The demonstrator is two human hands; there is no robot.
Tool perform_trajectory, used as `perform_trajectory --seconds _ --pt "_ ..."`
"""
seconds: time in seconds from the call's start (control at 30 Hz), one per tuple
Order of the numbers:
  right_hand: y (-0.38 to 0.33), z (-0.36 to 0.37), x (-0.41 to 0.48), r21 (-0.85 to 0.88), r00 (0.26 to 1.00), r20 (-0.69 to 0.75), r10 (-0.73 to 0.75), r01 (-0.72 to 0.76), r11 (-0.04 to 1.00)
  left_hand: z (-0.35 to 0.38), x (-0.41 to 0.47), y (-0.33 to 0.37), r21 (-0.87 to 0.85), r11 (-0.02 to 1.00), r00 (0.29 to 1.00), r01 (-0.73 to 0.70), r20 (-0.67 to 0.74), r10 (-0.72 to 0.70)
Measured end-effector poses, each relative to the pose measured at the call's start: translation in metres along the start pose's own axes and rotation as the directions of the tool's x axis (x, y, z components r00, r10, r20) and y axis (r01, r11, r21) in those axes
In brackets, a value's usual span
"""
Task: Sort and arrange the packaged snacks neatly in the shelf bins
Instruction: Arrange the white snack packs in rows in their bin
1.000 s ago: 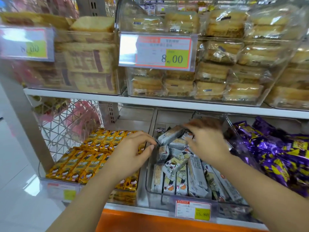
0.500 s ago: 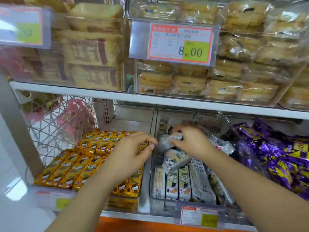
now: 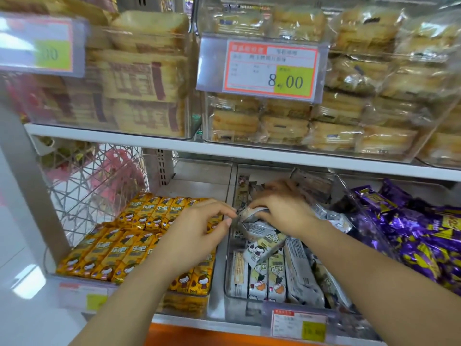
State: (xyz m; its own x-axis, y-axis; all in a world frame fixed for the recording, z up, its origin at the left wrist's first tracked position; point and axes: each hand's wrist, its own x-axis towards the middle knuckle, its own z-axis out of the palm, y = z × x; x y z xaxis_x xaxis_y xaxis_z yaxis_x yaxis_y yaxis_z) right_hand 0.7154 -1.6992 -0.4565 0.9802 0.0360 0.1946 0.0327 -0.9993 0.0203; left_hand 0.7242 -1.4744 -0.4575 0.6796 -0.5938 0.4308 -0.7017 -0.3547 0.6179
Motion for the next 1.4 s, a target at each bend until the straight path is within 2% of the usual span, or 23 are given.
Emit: perform_trajectory --seconds 0.07,0.17,0.23,0.3,0.33,0.37,0.43,0.5,0.57,0.6,0.7,0.8,0.9,0.97,1.1,1.23,1.27,1.3,1.33,1.4 --pt "-0.006 -0.003 -0.006 0.026 0.998 0.048 -0.047 0.046 0.999 -0.001 0.001 0.0 0.006 1.0 1.0 0.006 0.009 -0.006" --pt "-0.012 -0.008 -0.023 0.134 0.99 -0.045 -0.135 0.14 0.981 -0.001 0.002 0.0 0.023 1.0 1.0 0.003 0.01 -0.003" --pt "-0.021 -0.012 -0.037 0.199 0.959 0.062 -0.276 0.259 0.945 -0.001 0.001 0.0 0.029 1.0 1.0 0.003 0.01 -0.004" --pt "-0.03 -0.013 -0.046 0.178 0.915 0.227 -0.333 0.297 0.938 0.0 0.0 0.0 0.032 0.999 1.0 0.003 0.008 -0.003" --pt "-0.031 -0.015 -0.048 0.135 0.911 0.247 -0.33 0.305 0.943 0.0 0.0 0.001 0.032 0.999 1.0 0.004 0.01 -0.004" --pt "-0.03 -0.018 -0.049 0.128 0.925 0.206 -0.32 0.298 0.946 0.0 0.0 0.001 0.032 0.999 1.0 0.004 0.011 -0.005" --pt "-0.025 -0.028 -0.05 0.236 0.974 0.006 -0.225 0.217 0.947 0.001 0.0 0.001 0.027 1.0 1.0 0.0 0.009 0.0" --pt "-0.021 -0.04 -0.055 0.438 0.981 -0.193 0.006 0.08 0.895 0.002 0.001 0.0 0.021 1.0 1.0 -0.013 0.001 0.013" --pt "-0.019 -0.048 -0.06 0.618 0.944 -0.246 0.222 -0.024 0.786 0.003 0.002 0.0 0.016 1.0 1.0 -0.017 -0.009 0.017" --pt "-0.02 -0.051 -0.062 0.642 0.939 -0.218 0.265 -0.067 0.764 0.003 0.002 0.001 0.017 1.0 1.0 -0.016 -0.011 0.016" --pt "-0.022 -0.051 -0.065 0.592 0.956 -0.09 0.28 -0.175 0.787 0.004 0.003 0.001 0.031 0.999 1.0 -0.018 -0.016 0.018" --pt "-0.008 -0.057 -0.062 0.547 0.923 -0.096 0.374 -0.265 0.794 0.003 0.002 0.002 0.038 0.999 1.0 -0.013 -0.015 0.014" --pt "0.015 -0.062 -0.055 0.556 0.824 -0.258 0.505 -0.302 0.775 0.004 0.003 0.002 0.043 0.999 1.0 -0.009 -0.013 0.01" --pt "0.027 -0.054 -0.053 0.536 0.768 -0.353 0.535 -0.303 0.788 0.004 0.003 0.003 0.04 0.999 1.0 -0.005 -0.013 0.006" --pt "0.037 -0.035 -0.062 0.5 0.758 -0.351 0.549 -0.344 0.795 0.005 0.008 0.005 0.057 0.998 1.0 0.009 -0.025 -0.007" --pt "0.046 -0.041 -0.07 0.641 0.618 -0.437 0.654 -0.296 0.708 0.008 0.014 0.007 0.082 0.996 0.999 0.037 -0.027 -0.035" --pt "0.047 -0.041 -0.071 0.632 0.612 -0.442 0.655 -0.306 0.712 0.008 0.015 0.008 0.086 0.995 0.999 0.045 -0.026 -0.043" --pt "0.047 -0.04 -0.073 0.581 0.639 -0.43 0.638 -0.345 0.737 0.009 0.016 0.008 0.088 0.995 0.998 0.052 -0.026 -0.05" --pt "0.048 -0.038 -0.075 0.465 0.689 -0.404 0.602 -0.412 0.784 0.01 0.017 0.009 0.089 0.994 0.998 0.057 -0.028 -0.055" --pt "0.048 -0.035 -0.079 0.114 0.806 -0.286 0.518 -0.509 0.853 0.011 0.018 0.011 0.099 0.993 0.997 0.071 -0.031 -0.068"
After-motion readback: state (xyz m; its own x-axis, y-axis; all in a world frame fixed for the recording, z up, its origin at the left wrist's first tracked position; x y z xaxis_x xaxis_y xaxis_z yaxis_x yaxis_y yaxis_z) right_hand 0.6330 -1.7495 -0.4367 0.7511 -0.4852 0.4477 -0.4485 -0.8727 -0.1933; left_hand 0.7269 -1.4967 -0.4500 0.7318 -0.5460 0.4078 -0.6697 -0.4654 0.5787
